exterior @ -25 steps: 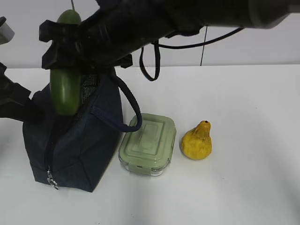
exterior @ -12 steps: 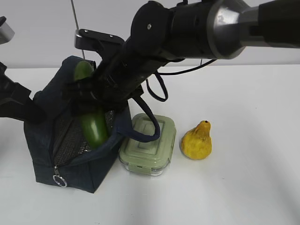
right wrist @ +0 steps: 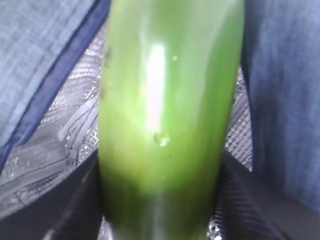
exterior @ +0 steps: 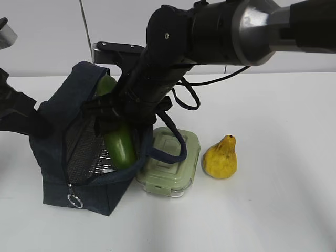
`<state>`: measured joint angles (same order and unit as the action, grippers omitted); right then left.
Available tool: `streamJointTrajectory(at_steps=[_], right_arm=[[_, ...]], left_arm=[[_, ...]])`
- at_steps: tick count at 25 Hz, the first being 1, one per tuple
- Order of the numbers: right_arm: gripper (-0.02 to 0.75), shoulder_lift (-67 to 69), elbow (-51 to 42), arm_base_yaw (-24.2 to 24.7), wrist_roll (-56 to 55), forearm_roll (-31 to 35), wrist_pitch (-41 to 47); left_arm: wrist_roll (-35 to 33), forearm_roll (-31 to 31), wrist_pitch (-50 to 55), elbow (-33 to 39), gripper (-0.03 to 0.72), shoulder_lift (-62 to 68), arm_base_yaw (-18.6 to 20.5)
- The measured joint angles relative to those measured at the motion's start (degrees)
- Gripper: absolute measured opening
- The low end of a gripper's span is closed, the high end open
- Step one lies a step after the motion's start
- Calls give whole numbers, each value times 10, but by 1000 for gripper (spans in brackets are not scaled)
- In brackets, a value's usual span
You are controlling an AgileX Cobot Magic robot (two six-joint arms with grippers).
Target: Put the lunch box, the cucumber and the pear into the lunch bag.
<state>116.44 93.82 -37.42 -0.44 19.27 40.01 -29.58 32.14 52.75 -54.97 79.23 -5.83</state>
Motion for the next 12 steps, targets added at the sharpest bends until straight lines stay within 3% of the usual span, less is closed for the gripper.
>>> streamJointTrajectory(at_steps=[3,12], right_arm=[[501,-1,0,0,23,11,8],[508,-43,0,0,32,5,24]], left_arm=[[0,-1,0,0,1,0,0],[-1,-2,-4,0,1,0,0]])
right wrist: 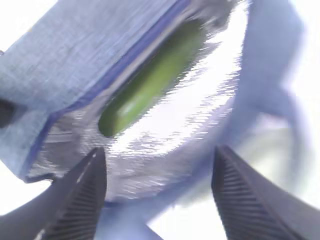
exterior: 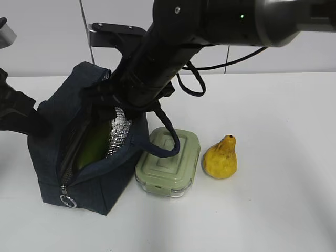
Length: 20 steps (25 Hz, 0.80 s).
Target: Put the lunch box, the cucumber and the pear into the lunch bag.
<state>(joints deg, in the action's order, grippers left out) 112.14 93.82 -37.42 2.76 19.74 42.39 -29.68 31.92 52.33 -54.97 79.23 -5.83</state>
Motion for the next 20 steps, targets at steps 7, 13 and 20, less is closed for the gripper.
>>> streamJointTrajectory(at_steps=[7,13,20], right_arm=[[509,-83,0,4,-67,-157,60],[509,-102,0,47,-95,-218,176],[509,-98,0,151,-37,-159,270]], left_arm=[[0,-2,0,0,1,0,0],[0,-3,0,0,1,0,0],[0,-4,1,0,1,0,0]])
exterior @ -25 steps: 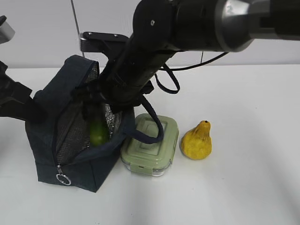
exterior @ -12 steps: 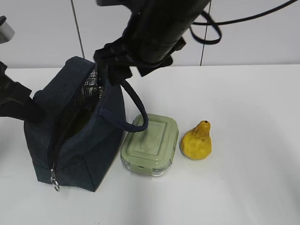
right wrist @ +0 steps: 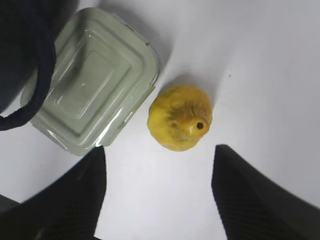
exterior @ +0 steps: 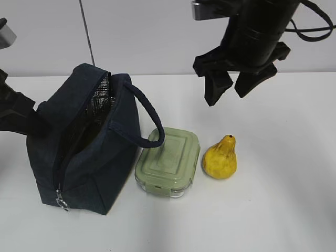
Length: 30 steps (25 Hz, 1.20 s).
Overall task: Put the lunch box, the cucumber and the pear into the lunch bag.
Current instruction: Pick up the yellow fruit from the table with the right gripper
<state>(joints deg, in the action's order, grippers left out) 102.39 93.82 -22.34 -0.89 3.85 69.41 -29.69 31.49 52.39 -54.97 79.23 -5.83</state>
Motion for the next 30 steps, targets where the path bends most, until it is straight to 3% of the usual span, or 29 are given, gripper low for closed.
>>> streamJointTrajectory(at_steps=[2,5,27,29,30], right_arm=[[510,16,0,36,27,45,6],[510,40,0,54,35,44,6],[503,170,0,54,51,51,5],[417,179,0,54,57,51,4],[316,181,0,54,63,55,4]], left_arm=[[0,0,0,0,1,0,0],[0,0,0,0,1,0,0],[0,-7,0,0,1,0,0],[0,-8,0,0,1,0,0],[0,-9,0,0,1,0,0]])
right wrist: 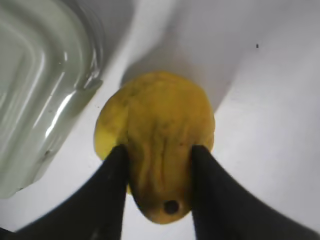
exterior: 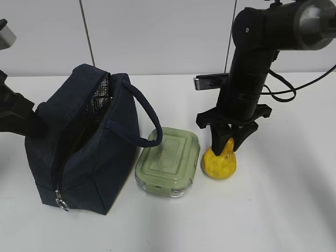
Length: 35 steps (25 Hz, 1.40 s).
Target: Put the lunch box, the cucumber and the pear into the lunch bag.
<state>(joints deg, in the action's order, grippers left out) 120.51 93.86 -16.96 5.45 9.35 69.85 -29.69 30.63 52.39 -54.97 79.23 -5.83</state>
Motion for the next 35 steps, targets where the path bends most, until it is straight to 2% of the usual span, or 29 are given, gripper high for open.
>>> streamJointTrajectory(at_steps=[1,2,7,13,18,23,27,35], right_arm=[[240,0,1,0,4,3,0],[210,0,2,0,5,3,0],[191,-13,3,0,9,-15,0],[189,-104,45,-14,16,-26,1],[188,-142,118,-63,18,-24,10],[188,-138,211,-151,18,-10,16],[188,-113,268,-200,19,-1,17],[187,-38,294,-230,19,8,22]], left_arm=[[0,0,0,0,1,0,0],[0,0,-1,0,1,0,0],[0,0,-1,0,1,0,0],[0,0,-1,0,1,0,0],[0,-1,-1,0,1,0,0],[0,-1,-1,0,1,0,0],[0,-1,-1,0,1,0,0],[0,-1,-1,0,1,0,0]])
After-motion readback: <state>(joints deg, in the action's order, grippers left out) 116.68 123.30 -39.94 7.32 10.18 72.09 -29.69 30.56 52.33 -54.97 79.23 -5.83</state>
